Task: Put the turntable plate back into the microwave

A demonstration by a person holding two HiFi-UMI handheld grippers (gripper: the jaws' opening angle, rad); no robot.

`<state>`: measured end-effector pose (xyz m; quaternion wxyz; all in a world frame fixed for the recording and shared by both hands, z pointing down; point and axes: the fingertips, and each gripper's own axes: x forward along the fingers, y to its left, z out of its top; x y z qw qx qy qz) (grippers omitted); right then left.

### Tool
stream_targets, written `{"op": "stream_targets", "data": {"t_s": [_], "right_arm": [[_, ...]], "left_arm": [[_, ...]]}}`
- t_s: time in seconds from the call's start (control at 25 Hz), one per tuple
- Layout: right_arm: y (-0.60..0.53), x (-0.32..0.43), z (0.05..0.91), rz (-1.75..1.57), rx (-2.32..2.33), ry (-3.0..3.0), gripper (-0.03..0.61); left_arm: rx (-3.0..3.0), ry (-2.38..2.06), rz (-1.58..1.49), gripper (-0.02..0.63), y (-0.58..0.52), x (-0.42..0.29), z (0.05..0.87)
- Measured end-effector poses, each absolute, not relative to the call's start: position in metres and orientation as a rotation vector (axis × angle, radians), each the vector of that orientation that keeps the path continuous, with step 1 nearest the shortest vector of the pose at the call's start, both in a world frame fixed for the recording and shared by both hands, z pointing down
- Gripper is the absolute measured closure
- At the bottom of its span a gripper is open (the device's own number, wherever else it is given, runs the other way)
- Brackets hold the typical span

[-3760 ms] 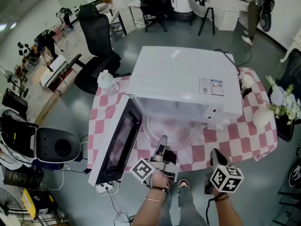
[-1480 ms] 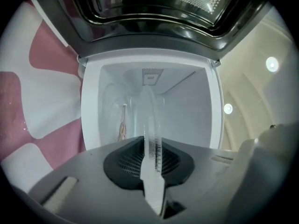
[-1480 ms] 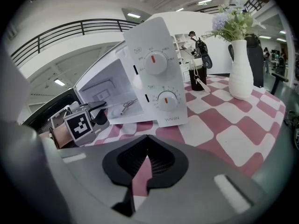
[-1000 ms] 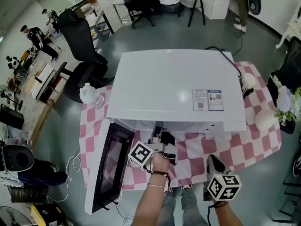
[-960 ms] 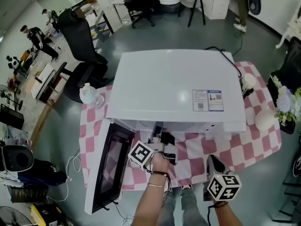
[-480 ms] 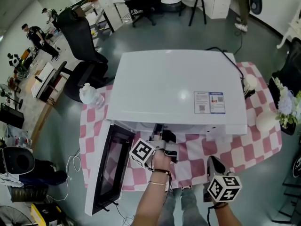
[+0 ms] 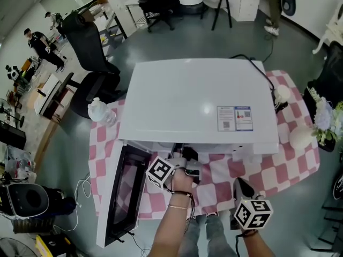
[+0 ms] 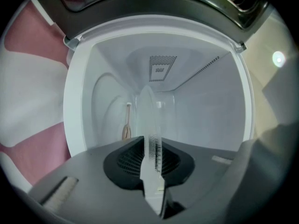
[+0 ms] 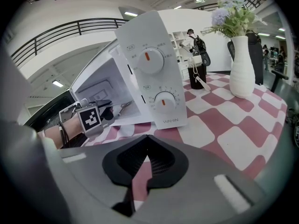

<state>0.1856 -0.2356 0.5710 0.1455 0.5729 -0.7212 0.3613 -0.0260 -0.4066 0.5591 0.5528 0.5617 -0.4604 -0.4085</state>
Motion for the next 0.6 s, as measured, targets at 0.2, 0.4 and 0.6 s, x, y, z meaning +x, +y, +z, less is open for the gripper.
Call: {"op": "stream_targets", "data": {"t_s": [0.2, 0.4, 0.6], "right_arm": [[-0.2377, 0.1865, 0.5702, 1.04, 1.651, -2.073, 0.569], [-0.2384, 0.1831, 0.5702, 1.039, 1.644, -2.077, 0.569], [-0.2398, 0.1797, 0.5696, 1.043, 1.635, -2.084, 0.569]], "left_arm": [[1.34, -1.081, -0.969, 0.58, -0.4099, -0.0256, 0.5589], [1.363, -1.109, -0.905, 0.592, -0.4107, -0.0245, 0.5616], [1.356, -1.116, -0.874, 0.595, -0.4099, -0.0245, 0.5647]]}}
